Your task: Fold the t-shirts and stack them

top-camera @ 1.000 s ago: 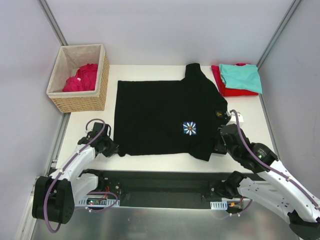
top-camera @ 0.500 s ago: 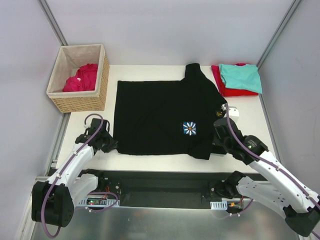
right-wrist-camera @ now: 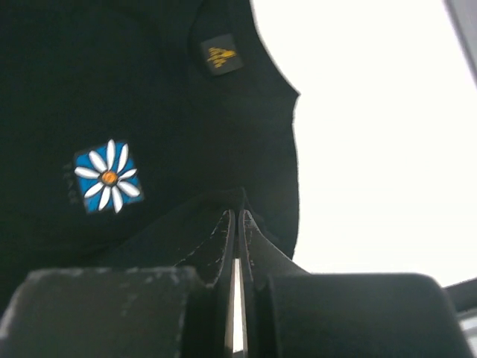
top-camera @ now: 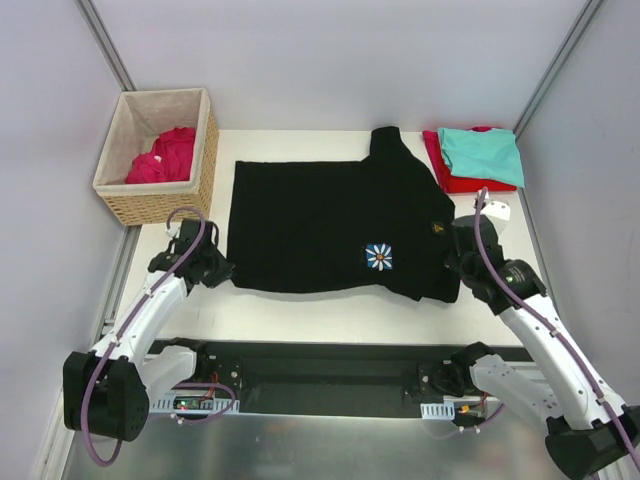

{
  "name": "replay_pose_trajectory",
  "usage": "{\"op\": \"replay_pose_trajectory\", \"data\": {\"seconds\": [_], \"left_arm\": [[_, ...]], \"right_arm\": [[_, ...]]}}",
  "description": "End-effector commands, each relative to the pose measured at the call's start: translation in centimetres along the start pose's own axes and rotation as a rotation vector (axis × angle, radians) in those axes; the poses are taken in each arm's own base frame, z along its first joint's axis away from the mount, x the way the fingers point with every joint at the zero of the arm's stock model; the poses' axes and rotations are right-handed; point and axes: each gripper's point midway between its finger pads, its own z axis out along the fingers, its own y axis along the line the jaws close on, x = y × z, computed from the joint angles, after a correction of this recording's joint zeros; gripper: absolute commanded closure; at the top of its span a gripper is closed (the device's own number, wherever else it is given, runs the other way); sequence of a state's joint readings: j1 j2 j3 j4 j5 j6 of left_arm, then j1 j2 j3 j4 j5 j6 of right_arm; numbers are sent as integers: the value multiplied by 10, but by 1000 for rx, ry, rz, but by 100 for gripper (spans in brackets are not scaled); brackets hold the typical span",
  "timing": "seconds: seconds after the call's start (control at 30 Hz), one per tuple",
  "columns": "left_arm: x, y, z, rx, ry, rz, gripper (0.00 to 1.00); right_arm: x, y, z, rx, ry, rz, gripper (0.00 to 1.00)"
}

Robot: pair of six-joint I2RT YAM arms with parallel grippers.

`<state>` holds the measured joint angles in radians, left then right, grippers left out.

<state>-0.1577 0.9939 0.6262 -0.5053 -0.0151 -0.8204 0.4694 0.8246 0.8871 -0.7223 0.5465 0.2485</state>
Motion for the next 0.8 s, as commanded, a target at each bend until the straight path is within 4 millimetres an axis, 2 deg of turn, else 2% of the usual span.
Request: {"op": "replay_pose_trajectory", "data": {"seconds": [0.0,0.37,0.77], "left_arm": [[-25,-15,-1,2,-65,21,100],[-52,-33,5,19,-112,26,100],[-81,-48,8,32,-145,10,100]], "right_arm": [[-31,-10,2,58,-53,78,99],[-60,-9,16,77,-61,158,99],[-89,35,42,-34,-36,142,99]]}}
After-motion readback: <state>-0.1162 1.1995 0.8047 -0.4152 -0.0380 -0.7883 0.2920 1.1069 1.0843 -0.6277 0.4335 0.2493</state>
